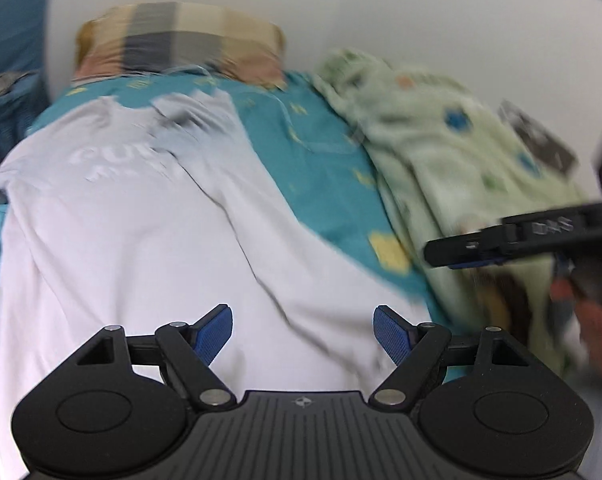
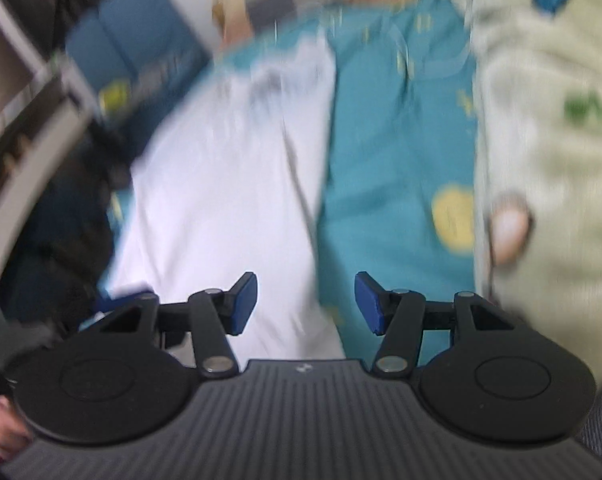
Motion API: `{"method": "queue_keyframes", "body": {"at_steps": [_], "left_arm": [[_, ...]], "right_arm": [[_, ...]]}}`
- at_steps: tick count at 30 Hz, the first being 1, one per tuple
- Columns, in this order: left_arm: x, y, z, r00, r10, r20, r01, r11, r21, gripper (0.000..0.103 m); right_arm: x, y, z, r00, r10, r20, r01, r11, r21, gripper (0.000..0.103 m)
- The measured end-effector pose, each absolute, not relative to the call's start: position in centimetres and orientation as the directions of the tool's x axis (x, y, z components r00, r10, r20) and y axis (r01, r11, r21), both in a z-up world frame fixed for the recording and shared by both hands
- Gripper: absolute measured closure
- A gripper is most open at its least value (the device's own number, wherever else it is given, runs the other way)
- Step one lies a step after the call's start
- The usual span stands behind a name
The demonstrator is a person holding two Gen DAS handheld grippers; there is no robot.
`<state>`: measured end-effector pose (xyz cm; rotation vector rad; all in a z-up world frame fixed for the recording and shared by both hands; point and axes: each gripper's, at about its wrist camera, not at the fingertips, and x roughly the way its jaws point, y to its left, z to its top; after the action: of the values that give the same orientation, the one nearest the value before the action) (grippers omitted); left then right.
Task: Fold clothes
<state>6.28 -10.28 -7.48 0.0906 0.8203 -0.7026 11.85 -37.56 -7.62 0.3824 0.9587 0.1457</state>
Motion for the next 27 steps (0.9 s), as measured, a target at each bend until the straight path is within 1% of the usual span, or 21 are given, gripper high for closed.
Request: {"method": "queue_keyframes", "body": {"at_steps": [1, 3, 6, 9, 10, 12, 13, 14, 15, 17, 18, 19, 20, 21, 22, 23, 24, 27], "left_arm": [[5.4, -10.7, -8.2, 0.457, -0.526, -0.717, 0.635, 0.757, -0.151, 0.024], [4.0, -11.2, -9.4, 0.451, -0.477, -0.755, 0.665, 0.744, -0.073, 0.025], [2.6, -11.5, -11.2, 0.42, -0.433, -0.798, 0.711, 0.704, -0.008, 0.027], [2.2, -11.6, -12.5, 0.41, -0.395, -0.822, 0.747, 0.663, 0.053, 0.027], [2.2, -11.6, -12.9, 0.397, -0.389, -0.831, 0.761, 0.646, 0.06, 0.028], [1.8, -11.7, -13.7, 0.381, -0.372, -0.846, 0.777, 0.626, 0.075, 0.032], [1.7, -11.7, -13.9, 0.381, -0.365, -0.85, 0.779, 0.622, 0.082, 0.032], [1.9, -11.6, -14.1, 0.384, -0.357, -0.851, 0.778, 0.621, 0.091, 0.033], [2.0, -11.6, -14.2, 0.387, -0.353, -0.852, 0.777, 0.623, 0.095, 0.035], [2.3, -11.2, -14.2, 0.387, -0.358, -0.85, 0.766, 0.638, 0.08, 0.042], [2.6, -10.8, -14.1, 0.386, -0.362, -0.849, 0.76, 0.647, 0.07, 0.052], [3.0, -10.4, -13.9, 0.385, -0.369, -0.846, 0.752, 0.657, 0.056, 0.067], [3.5, -9.9, -13.6, 0.382, -0.38, -0.843, 0.742, 0.669, 0.035, 0.076], [4.1, -9.4, -13.2, 0.375, -0.395, -0.838, 0.735, 0.678, 0.01, 0.093], [4.6, -8.8, -12.8, 0.369, -0.411, -0.834, 0.728, 0.686, -0.016, 0.095], [5.2, -8.2, -12.4, 0.361, -0.432, -0.826, 0.723, 0.69, -0.045, 0.096], [5.6, -7.3, -11.7, 0.352, -0.465, -0.812, 0.718, 0.691, -0.084, 0.097], [7.4, -4.2, -9.2, 0.327, -0.578, -0.747, 0.682, 0.692, -0.237, 0.098]], "right_arm": [[11.8, -37.5, -7.8, 0.554, 0.296, -0.778, 0.038, 0.924, 0.379, 0.045], [11.7, -37.3, -8.2, 0.518, 0.312, -0.797, 0.02, 0.926, 0.376, 0.046], [12.0, -36.7, -8.4, 0.431, 0.323, -0.843, -0.024, 0.938, 0.346, 0.046], [11.2, -36.5, -7.5, 0.361, 0.334, -0.87, -0.13, 0.942, 0.308, 0.047], [10.9, -36.2, -7.1, 0.345, 0.316, -0.884, -0.168, 0.947, 0.274, 0.047], [10.5, -35.5, -7.1, 0.317, 0.236, -0.919, -0.216, 0.961, 0.173, 0.047], [10.6, -35.0, -7.8, 0.282, 0.207, -0.937, -0.23, 0.963, 0.144, 0.047], [10.6, -34.5, -8.5, 0.25, 0.18, -0.952, -0.244, 0.963, 0.118, 0.049], [10.9, -34.1, -9.0, 0.232, 0.171, -0.958, -0.256, 0.96, 0.109, 0.051], [11.5, -33.2, -9.8, 0.209, 0.161, -0.964, -0.265, 0.959, 0.103, 0.052], [11.9, -32.8, -10.0, 0.213, 0.167, -0.963, -0.257, 0.96, 0.109, 0.052], [12.3, -32.3, -10.2, 0.22, 0.173, -0.96, -0.251, 0.961, 0.116, 0.057], [12.5, -31.9, -10.2, 0.241, 0.189, -0.952, -0.251, 0.96, 0.127, 0.068], [12.7, -31.7, -10.1, 0.259, 0.189, -0.947, -0.236, 0.963, 0.127, 0.075], [12.8, -31.6, -10.0, 0.276, 0.189, -0.942, -0.221, 0.967, 0.129, 0.091], [12.9, -31.5, -9.9, 0.286, 0.19, -0.939, -0.201, 0.97, 0.135, 0.096], [12.9, -31.5, -9.7, 0.29, 0.2, -0.936, -0.19, 0.971, 0.148, 0.097], [12.7, -31.3, -8.4, 0.26, 0.245, -0.934, -0.142, 0.967, 0.214, 0.098]]}}
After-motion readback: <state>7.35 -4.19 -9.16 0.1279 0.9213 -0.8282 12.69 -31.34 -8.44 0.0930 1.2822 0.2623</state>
